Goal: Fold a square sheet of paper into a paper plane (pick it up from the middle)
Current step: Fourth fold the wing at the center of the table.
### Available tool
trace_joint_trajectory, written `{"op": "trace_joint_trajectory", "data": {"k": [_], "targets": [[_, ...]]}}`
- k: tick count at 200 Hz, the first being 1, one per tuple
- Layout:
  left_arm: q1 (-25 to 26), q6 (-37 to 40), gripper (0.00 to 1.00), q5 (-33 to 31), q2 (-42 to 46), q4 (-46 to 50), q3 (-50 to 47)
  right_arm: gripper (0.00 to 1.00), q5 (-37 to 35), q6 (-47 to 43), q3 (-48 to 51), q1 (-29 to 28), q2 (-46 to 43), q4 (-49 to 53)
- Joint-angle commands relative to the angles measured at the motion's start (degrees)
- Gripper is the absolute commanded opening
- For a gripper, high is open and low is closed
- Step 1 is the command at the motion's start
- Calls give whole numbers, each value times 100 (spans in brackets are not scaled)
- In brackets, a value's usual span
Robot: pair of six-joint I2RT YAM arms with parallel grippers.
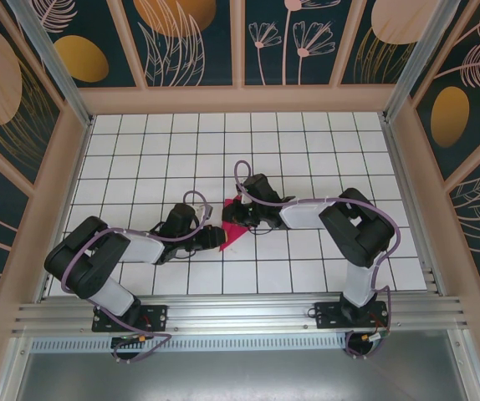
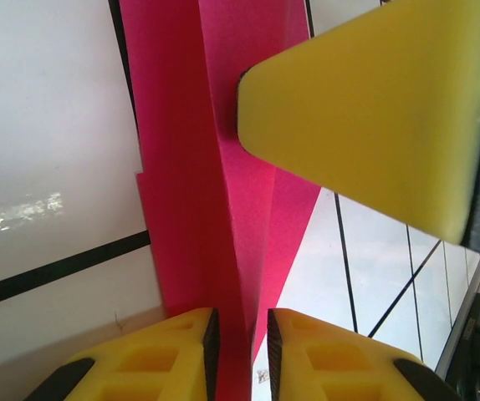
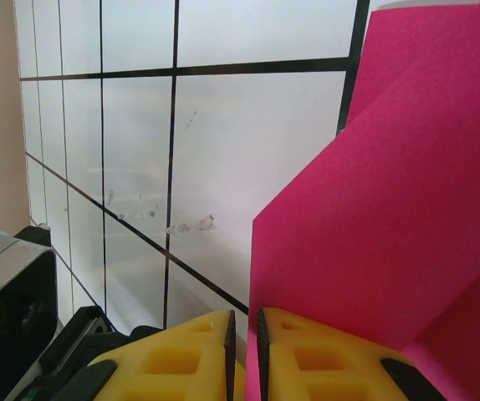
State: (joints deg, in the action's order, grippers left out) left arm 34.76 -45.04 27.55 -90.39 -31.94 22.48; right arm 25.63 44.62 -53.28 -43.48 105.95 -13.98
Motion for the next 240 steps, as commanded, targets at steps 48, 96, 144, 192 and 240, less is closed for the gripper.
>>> {"op": "trace_joint_trajectory", "data": {"k": [48,96,144,192,240], "targets": [[76,266,22,-136,-331,127,213,19,84,-82,-115,6,85,-97],[75,300,7,-233,-278,188,187,19,76,-91,-121,-7,96,-71],[66,189,0,-1,-235,-90,67,20,32,-158,-168,-2,153,31],[-5,-83,0,356,-225,-389,-103,19,10,-152,-237,6,324,17],[-35,-19,16,76,-51,-36,-112,18,-49,-118,-183,33,405,-51]]}}
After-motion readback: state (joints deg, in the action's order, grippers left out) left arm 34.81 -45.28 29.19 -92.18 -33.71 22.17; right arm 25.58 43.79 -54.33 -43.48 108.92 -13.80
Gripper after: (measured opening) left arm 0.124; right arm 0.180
